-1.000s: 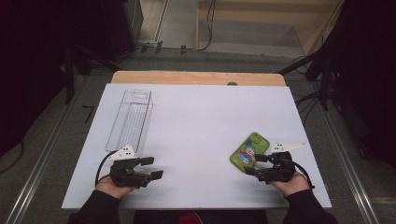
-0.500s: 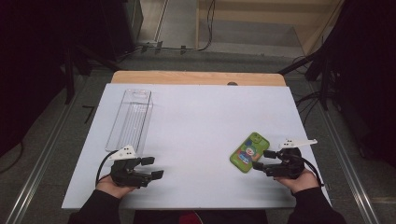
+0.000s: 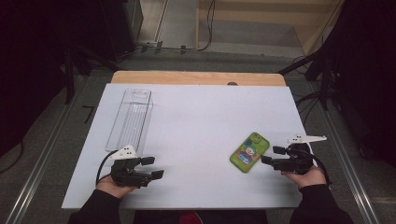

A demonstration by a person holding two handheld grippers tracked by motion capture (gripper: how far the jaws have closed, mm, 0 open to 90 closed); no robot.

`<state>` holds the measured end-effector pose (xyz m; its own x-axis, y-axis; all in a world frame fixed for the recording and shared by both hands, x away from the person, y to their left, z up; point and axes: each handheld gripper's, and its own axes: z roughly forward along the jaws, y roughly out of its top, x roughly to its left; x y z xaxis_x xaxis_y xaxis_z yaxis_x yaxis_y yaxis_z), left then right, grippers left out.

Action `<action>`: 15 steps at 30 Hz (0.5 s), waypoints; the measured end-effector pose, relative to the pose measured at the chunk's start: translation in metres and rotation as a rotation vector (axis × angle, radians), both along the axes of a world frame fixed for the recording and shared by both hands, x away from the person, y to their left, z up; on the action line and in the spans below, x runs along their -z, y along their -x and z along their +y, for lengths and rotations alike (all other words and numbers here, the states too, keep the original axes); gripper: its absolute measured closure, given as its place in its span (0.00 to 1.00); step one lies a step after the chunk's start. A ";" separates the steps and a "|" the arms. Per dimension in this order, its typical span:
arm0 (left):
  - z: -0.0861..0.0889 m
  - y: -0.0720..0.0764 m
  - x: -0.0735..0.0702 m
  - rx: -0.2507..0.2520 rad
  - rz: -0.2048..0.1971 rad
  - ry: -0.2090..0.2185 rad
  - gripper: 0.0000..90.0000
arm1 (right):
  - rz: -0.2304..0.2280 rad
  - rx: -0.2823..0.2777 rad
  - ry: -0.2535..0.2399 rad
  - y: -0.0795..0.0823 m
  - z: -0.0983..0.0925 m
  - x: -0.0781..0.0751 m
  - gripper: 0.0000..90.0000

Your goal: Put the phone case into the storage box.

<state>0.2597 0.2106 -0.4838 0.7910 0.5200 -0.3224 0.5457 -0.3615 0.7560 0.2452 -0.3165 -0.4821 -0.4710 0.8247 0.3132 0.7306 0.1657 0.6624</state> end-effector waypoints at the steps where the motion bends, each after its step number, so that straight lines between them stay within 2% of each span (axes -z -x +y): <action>1: 0.000 0.000 0.000 0.000 0.000 0.000 0.32 | -0.001 0.004 0.007 -0.001 -0.001 0.000 0.24; 7: 0.000 -0.001 0.000 0.000 0.003 -0.002 0.32 | 0.006 0.028 0.022 -0.006 -0.007 -0.003 0.24; 12: 0.000 -0.001 0.000 -0.006 0.005 0.005 0.32 | 0.016 0.042 0.054 -0.012 -0.013 -0.004 0.25; 15: 0.000 -0.001 0.000 -0.003 0.005 0.003 0.32 | 0.015 0.053 0.049 -0.015 -0.015 -0.004 0.28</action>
